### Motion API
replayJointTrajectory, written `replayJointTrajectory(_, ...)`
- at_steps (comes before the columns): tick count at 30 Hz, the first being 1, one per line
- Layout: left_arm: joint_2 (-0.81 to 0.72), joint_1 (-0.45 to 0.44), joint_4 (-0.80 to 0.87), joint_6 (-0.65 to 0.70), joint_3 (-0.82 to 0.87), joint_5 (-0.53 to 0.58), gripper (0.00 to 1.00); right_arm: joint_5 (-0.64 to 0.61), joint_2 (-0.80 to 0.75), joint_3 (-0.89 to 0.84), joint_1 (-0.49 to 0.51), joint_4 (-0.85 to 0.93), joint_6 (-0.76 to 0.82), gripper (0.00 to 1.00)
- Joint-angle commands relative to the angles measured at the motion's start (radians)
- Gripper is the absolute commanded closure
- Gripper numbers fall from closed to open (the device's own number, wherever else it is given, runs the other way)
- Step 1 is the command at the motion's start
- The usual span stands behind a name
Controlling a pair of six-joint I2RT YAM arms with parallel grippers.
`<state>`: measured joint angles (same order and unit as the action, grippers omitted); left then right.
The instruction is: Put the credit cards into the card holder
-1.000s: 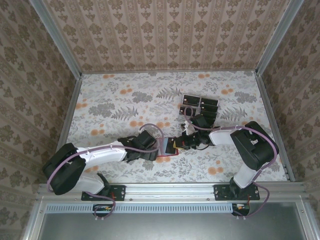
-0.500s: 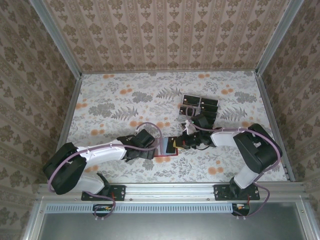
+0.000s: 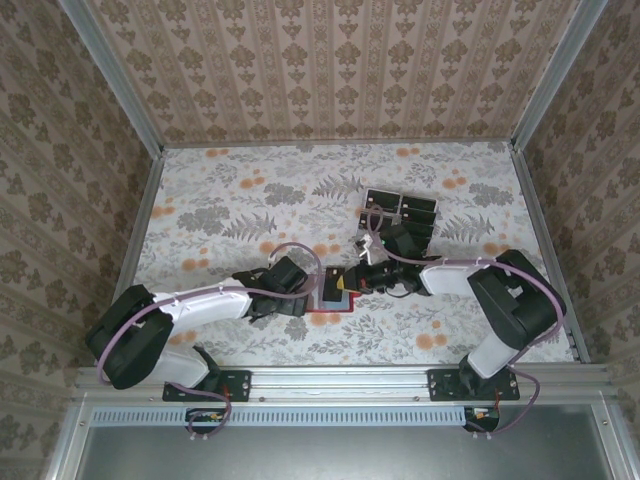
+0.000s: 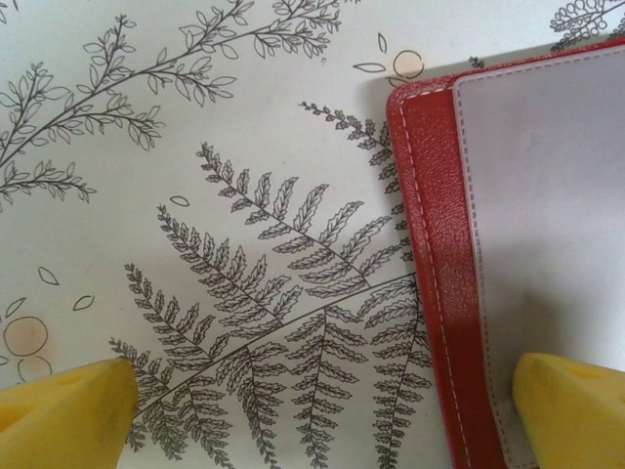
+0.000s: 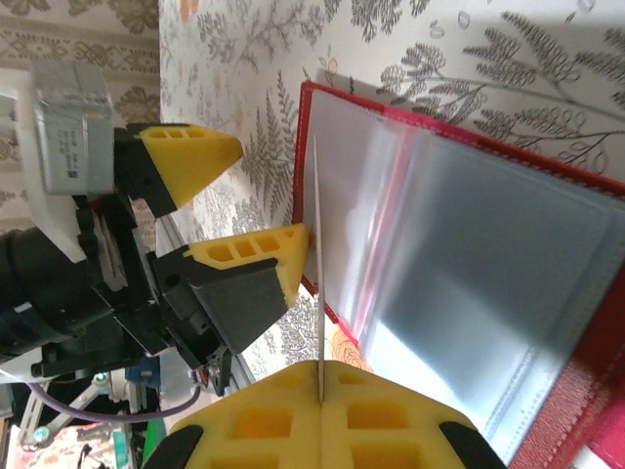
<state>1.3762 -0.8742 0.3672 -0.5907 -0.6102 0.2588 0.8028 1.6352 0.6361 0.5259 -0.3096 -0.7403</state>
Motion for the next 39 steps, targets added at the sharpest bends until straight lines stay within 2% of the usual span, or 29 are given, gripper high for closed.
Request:
replayJointTrajectory(1, 0.024, 0.012, 0.065, -0.003, -0.002, 0.039, 0.0, 0.042, 0.042, 0.025, 0.024, -0.064, -0.006, 1.0)
replayJointTrajectory(10, 0.027, 0.014, 0.067, -0.003, 0.002, 0.041, 0.0, 0.047, 0.108, 0.007, 0.031, -0.144, -0.033, 1.0)
replayJointTrajectory(39, 0.029, 0.014, 0.066, -0.001, 0.005, 0.04, 0.0, 0.05, 0.161, -0.032, 0.008, -0.176, -0.025, 1.0)
